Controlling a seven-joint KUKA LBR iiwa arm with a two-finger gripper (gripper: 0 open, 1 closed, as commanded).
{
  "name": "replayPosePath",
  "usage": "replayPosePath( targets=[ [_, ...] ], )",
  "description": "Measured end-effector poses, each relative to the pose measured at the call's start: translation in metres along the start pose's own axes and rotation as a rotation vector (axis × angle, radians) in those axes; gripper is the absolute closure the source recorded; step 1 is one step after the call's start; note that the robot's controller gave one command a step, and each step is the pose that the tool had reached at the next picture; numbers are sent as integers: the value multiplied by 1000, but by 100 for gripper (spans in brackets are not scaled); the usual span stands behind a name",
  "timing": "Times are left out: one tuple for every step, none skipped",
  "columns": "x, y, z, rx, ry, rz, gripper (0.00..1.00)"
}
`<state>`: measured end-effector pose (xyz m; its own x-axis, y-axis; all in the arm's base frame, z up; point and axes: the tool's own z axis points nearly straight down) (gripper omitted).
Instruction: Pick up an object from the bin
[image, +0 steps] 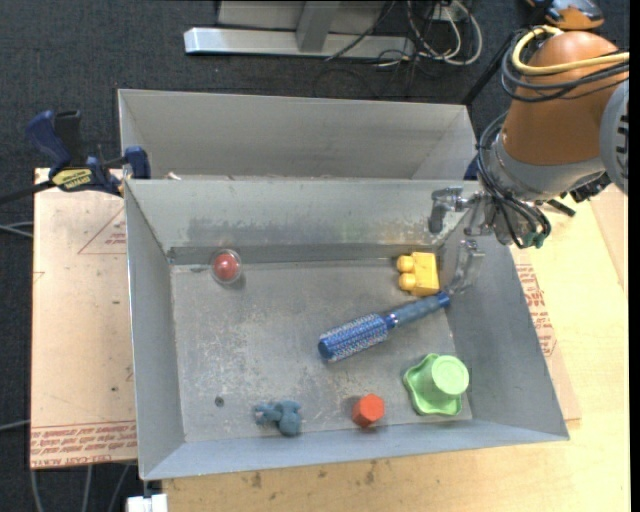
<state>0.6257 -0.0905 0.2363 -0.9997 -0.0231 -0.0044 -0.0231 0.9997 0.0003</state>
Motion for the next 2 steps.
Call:
replayPosePath(
  targets=[
    [13,45,153,-3,10,-78,0],
    [11,44,148,-1,4,-76,100]
  ],
)
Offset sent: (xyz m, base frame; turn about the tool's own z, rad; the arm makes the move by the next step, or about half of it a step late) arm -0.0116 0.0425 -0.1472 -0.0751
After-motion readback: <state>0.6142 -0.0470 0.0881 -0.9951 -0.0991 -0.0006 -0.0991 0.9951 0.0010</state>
